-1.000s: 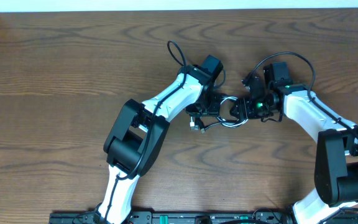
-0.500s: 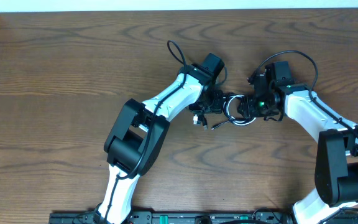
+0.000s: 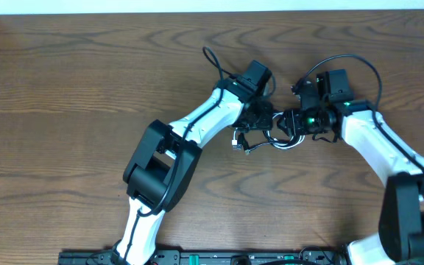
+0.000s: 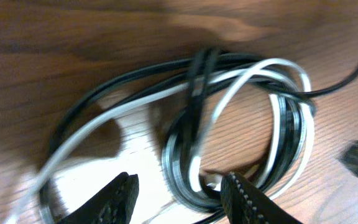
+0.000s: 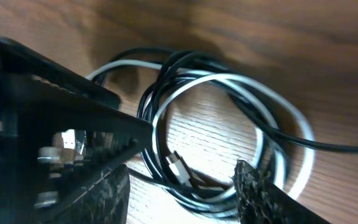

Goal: Untangle cables

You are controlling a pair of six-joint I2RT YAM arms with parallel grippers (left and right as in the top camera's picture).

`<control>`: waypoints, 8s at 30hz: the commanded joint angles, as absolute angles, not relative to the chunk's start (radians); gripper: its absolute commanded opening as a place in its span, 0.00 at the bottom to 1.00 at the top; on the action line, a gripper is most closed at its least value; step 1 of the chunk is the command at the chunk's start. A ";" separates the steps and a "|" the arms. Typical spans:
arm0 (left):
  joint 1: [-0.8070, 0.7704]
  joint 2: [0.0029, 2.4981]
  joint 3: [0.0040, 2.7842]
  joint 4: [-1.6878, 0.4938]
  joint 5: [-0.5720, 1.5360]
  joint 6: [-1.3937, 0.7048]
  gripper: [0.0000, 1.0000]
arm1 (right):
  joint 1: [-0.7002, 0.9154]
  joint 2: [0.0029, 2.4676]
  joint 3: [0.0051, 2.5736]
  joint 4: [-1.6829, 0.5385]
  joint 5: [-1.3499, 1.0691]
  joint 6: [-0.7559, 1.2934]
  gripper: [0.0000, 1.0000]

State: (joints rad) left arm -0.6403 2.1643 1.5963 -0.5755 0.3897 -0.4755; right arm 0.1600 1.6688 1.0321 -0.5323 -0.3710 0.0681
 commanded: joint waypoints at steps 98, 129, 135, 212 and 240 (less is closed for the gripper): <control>-0.420 2.112 1.608 -0.610 0.545 -0.773 0.07 | 0.058 1.681 1.030 -0.565 -0.941 0.121 0.31; -0.449 2.102 1.608 -0.621 0.693 -1.348 0.07 | 0.328 1.687 1.018 -0.387 -0.522 0.684 0.35; -0.448 2.102 1.608 -0.620 0.702 -1.282 0.07 | 0.335 1.688 1.017 -0.382 -0.509 0.683 0.01; -0.424 1.954 1.607 -0.730 0.931 -0.199 0.07 | -0.058 1.613 1.019 -0.468 -0.574 0.118 0.59; -0.306 1.954 1.608 -0.717 1.252 -0.194 0.07 | -0.009 1.834 1.019 -0.356 -0.764 0.061 0.77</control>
State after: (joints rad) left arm -0.3370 1.9736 1.6093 -0.7208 1.1030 -0.1383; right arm -0.0189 1.8347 1.0199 -0.3691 -0.7017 0.1459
